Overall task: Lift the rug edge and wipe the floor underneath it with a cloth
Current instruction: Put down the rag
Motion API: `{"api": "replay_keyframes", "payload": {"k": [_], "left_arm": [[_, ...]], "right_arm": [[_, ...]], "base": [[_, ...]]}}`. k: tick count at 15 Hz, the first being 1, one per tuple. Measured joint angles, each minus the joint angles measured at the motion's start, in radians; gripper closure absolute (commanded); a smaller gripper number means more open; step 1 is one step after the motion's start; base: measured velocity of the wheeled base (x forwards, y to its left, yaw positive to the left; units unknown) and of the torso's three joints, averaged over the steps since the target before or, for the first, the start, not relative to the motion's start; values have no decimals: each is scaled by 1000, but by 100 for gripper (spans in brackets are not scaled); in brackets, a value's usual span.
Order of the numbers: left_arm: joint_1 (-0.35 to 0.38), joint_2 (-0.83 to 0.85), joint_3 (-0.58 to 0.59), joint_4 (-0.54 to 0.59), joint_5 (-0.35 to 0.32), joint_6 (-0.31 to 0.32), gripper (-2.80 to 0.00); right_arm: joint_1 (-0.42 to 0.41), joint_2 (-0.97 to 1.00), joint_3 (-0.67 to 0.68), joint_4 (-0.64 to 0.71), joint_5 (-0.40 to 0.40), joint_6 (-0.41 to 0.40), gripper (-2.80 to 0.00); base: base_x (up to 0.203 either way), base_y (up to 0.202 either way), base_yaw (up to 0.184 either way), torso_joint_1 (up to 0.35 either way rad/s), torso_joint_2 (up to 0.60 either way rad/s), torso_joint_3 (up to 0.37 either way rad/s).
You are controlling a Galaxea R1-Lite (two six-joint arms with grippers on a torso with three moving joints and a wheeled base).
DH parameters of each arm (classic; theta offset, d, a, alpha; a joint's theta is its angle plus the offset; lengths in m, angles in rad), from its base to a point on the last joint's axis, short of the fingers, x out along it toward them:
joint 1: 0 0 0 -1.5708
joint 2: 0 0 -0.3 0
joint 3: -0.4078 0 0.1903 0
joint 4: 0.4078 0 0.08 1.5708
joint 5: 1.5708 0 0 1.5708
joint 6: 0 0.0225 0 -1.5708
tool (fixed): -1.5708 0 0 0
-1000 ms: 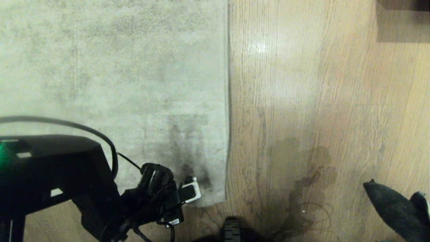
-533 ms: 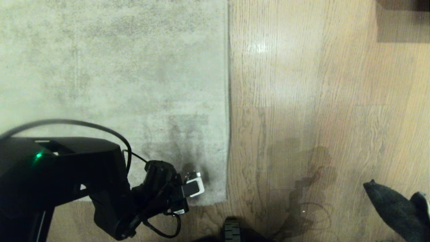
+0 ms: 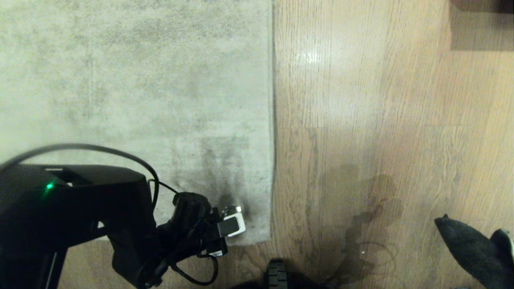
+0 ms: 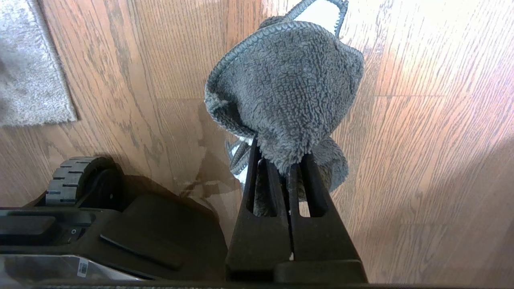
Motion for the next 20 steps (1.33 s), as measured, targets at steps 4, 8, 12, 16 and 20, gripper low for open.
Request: {"api": "replay_keyframes", "payload": {"k": [4,8,12,16,20], "left_arm": [[16,-164,107,3,3,-59,0],[39,-428,242,44,18,-195,0],[79,-743,310,185,23,-314,0],[117,-1050,355,381,24,-414,0],[136,-1343,444,543,25,-500,0]], "right_arm": [[1,0,0,0,0,0,0],[1,0,0,0,0,0,0],[1,0,0,0,0,0,0],[1,0,0,0,0,0,0],[1,0,1,0,0,0,0]], "base": [[0,0,0,0,0,0],[0,0,0,0,0,0],[0,0,0,0,0,0],[0,0,0,0,0,0],[0,0,0,0,0,0]]}}
